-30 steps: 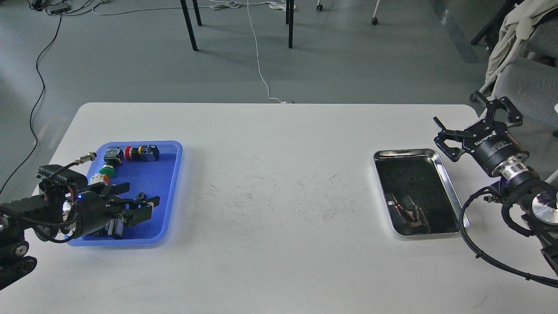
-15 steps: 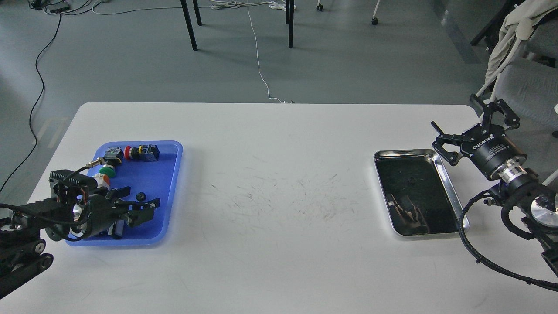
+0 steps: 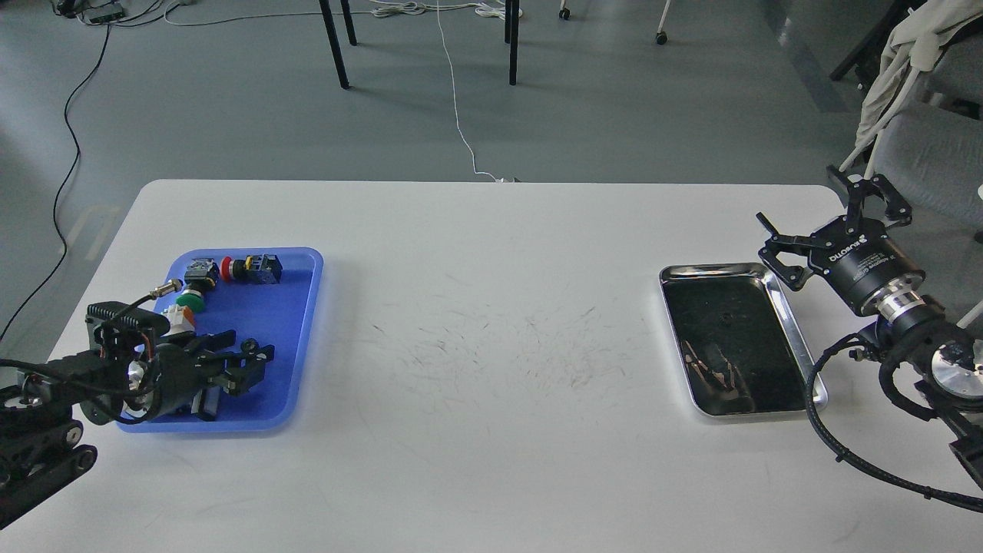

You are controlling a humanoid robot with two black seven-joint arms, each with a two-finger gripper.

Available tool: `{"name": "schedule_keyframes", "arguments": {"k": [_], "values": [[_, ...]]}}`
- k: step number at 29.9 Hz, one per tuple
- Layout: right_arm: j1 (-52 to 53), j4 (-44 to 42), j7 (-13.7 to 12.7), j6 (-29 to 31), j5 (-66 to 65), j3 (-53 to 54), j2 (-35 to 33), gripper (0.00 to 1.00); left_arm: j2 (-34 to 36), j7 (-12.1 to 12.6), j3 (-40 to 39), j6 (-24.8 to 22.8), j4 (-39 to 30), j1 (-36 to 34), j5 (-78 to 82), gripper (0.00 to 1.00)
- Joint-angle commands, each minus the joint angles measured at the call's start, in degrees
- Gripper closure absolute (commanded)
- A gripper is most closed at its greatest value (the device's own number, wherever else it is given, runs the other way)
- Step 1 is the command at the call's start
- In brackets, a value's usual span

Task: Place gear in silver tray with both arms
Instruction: 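Reach into the blue tray and grasp another black gear with left gripper, then lift the gear and carry it toward the table center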

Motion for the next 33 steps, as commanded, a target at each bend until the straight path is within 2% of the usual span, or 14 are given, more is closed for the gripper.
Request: {"name": "schedule_keyframes", "arguments": {"k": [1,4,5,12,15,18,20,22,24,25,27,30,33], "values": [[0.08,0.12,0.01,-0.03,0.01,-0.01,0.02,0.02,-0.07,-0.19,0.12,0.13,0.01,0.14,0.95,0.61],[0.08,0.82,0.01,-0.12,0.01,0.08,-0.25,0.02,-0.07,-0.28,0.12,0.22,0.01,0.14,0.95,0.85],[0.08,0.99,0.01,-0.29,0.01,0.08,-0.25,0.02,-0.07,-0.27,0.12,0.4,0.1,0.14,0.95,0.9],[0.08,1.26,0.01,-0.82,0.01,0.08,-0.33,0.02,0.37,-0.45,-0.05,0.84,-0.16,-0.56,0.51,0.95],[0.17,1.87,0.01,-0.91,0.01,0.26,-0.51,0.02,1.6,-0.54,-0.23,0.66,-2.26,-4.33,0.25,0.96],[0.25,2.31,0.01,-0.91,0.01,0.52,-0.6,0.02,4.93,0.25,-0.58,0.22,-7.26,-9.16,-2.9,0.96],[0.34,2.58,0.01,-1.0,0.01,0.7,-0.95,0.02,5.82,2.26,-0.49,-0.56,-12.44,-13.2,-5.89,0.96],[0.52,2.58,0.01,-1.0,0.01,0.7,-1.65,0.02,5.04,6.12,-0.75,-1.36,-17.36,-15.59,-8.36,0.95],[1.3,2.05,0.01,-1.0,-0.07,0.09,-2.44,0.02,1.54,9.9,-0.76,-1.18,-21.24,-15.68,-9.68,0.95],[1.74,1.7,-0.08,-1.0,-0.51,0.0,-2.97,0.02,-2.31,11.31,-0.41,-1.1,-22.04,-15.6,-9.6,0.95],[2.27,0.48,-0.08,-1.0,-3.05,-0.09,-3.32,0.02,-10.57,13.08,0.21,-0.57,-21.79,-15.16,-9.08,0.95],[2.89,-1.55,-0.08,-1.0,-6.39,-0.01,-3.23,0.02,-22.09,14.31,1.7,-0.22,-17.85,-14.02,-6.71,0.95],[2.98,-1.82,-0.08,-0.91,-7.1,-0.09,-3.32,0.02,-32.98,14.4,3.28,-0.22,-12.4,-13.93,-3.98,0.94]]}}
